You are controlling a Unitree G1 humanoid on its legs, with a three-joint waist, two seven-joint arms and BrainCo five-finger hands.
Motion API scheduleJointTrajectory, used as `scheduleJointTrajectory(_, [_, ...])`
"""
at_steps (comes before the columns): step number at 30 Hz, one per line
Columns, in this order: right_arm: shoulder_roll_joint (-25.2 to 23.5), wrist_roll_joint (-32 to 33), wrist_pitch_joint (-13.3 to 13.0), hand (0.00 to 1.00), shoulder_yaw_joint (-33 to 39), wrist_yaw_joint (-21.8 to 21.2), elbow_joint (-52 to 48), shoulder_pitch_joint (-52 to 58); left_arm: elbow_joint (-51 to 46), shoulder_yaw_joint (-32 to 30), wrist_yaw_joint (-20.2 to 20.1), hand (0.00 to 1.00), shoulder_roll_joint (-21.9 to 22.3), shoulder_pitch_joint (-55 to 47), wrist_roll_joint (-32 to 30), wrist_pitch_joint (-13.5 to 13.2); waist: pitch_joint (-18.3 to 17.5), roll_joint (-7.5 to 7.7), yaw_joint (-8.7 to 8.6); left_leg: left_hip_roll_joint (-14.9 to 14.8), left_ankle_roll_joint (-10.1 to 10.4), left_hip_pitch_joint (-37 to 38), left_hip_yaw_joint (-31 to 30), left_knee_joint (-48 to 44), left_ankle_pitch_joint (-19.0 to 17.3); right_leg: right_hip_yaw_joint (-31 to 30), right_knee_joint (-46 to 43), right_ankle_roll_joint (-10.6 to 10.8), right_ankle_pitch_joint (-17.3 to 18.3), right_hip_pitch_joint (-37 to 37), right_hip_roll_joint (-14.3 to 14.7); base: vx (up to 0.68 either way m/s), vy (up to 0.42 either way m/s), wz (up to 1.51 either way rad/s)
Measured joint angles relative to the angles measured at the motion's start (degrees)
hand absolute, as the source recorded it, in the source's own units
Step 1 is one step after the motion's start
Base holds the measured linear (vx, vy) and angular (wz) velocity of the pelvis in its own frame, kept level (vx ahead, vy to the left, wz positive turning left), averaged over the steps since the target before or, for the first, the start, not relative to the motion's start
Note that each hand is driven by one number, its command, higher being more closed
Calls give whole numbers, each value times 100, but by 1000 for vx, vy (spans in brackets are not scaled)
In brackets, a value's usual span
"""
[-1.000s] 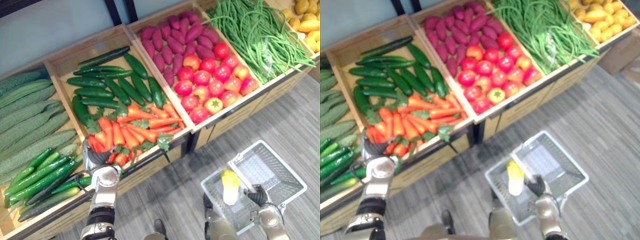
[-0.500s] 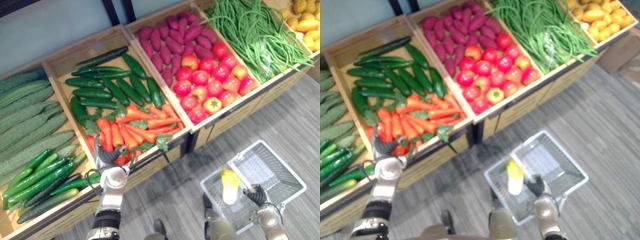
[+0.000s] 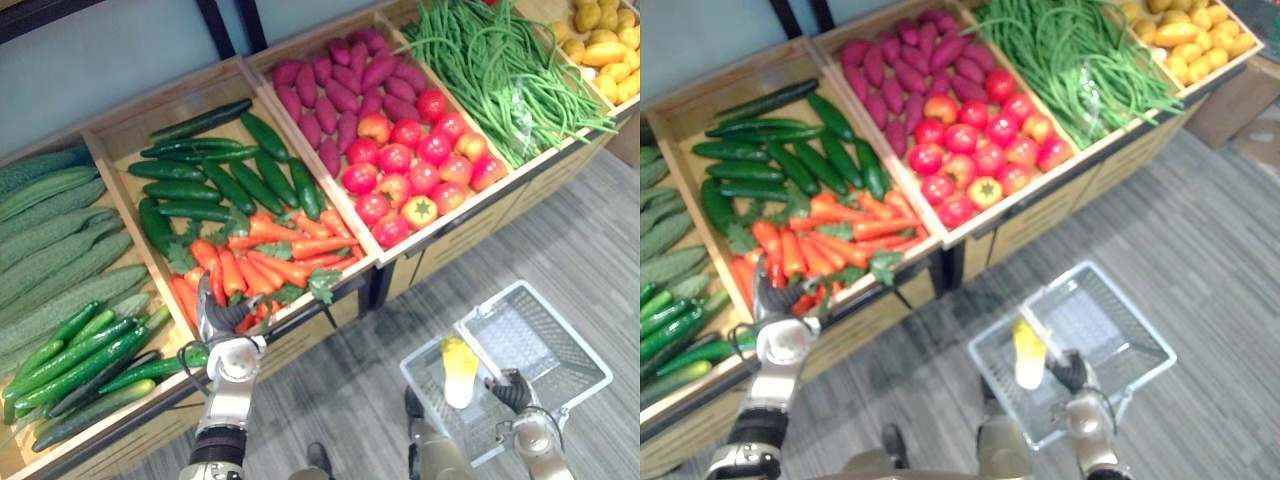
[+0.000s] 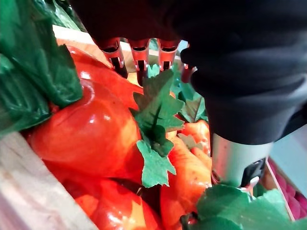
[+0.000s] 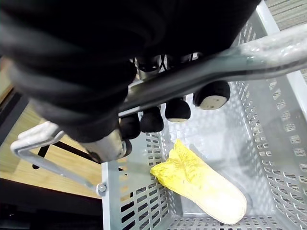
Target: Pick vegetable in the basket
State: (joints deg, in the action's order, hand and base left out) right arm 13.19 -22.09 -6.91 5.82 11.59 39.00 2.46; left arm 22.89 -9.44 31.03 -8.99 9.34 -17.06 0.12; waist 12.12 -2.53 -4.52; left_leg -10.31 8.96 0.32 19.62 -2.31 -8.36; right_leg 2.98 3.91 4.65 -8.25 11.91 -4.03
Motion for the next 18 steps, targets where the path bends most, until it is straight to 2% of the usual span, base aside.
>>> scheduleJointTrajectory(15, [-27,-30,-18,100,38,38,0,1,506,-222,136,0,2,235,-167,64,-1,1,-2,-12,8,-24,10,6,-6,2,8,1,-1,35,10,-5,-36,-1])
scheduleJointTrajectory(16, [-27,-30,-21,100,39,45,0,1,505,-224,153,100,2,235,-168,63,-1,1,-1,-11,8,-37,11,8,-5,3,8,2,-1,52,10,-10,-47,-2])
scheduleJointTrajectory(18, [-27,-30,-21,100,40,48,0,-3,505,-230,230,100,3,239,-177,62,0,1,-1,-12,7,-63,10,13,-4,16,11,2,-1,76,11,2,-41,0])
